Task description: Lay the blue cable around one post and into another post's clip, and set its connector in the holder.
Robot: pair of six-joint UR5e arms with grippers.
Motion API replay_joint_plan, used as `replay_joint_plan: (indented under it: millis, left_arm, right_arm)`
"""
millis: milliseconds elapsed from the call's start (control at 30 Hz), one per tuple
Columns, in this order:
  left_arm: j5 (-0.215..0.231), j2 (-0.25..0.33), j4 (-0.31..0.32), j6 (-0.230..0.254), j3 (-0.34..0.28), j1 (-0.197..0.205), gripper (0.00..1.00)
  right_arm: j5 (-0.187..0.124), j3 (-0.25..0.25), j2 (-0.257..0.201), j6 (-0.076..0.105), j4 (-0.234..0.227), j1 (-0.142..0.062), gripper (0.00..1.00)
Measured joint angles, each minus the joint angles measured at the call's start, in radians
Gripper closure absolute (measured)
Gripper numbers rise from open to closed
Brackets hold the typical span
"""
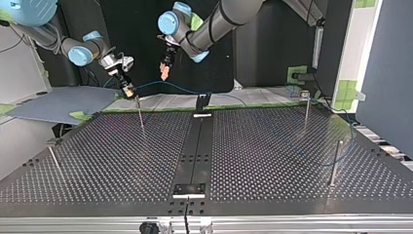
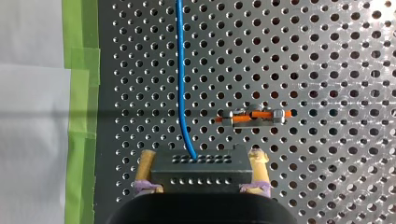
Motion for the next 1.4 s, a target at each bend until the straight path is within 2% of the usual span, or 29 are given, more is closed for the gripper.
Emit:
replay_joint_plan:
  millis: [167,400,500,800,1100,1400]
  left_arm:
    - [-0.044,-0.033,-0.007,0.041,0.033,-0.019,0.0]
    - [-0.102,0.01,0.009,0.107,-0.01,-0.041,0.0]
    - [-0.112,0.034,0.003,0.126,-0.023,-0.044,0.0]
    - [-0.107,0.088,0.035,0.134,-0.019,-0.022,0.0]
    - [-0.082,0.054,-0.017,0.13,0.033,-0.006,0.0]
    - [-0.04,0.051,-0.042,0.112,0.038,-0.003,0.0]
  right_arm:
    - [0.0,0.0,0.0,0.0,-0.002,0.0,1.0]
    - [-0.001,0.0,0.0,0.001,-0.004,0.0,1.0]
    - [0.0,0.0,0.0,0.002,-0.004,0.0,1.0]
    - [0.0,0.0,0.0,0.002,-0.001,-0.001,1.0]
    - [0.013,-0.005,0.0,0.004,0.004,-0.008,1.0]
    - [0.038,-0.03,0.0,-0.002,0.023,-0.01,1.0]
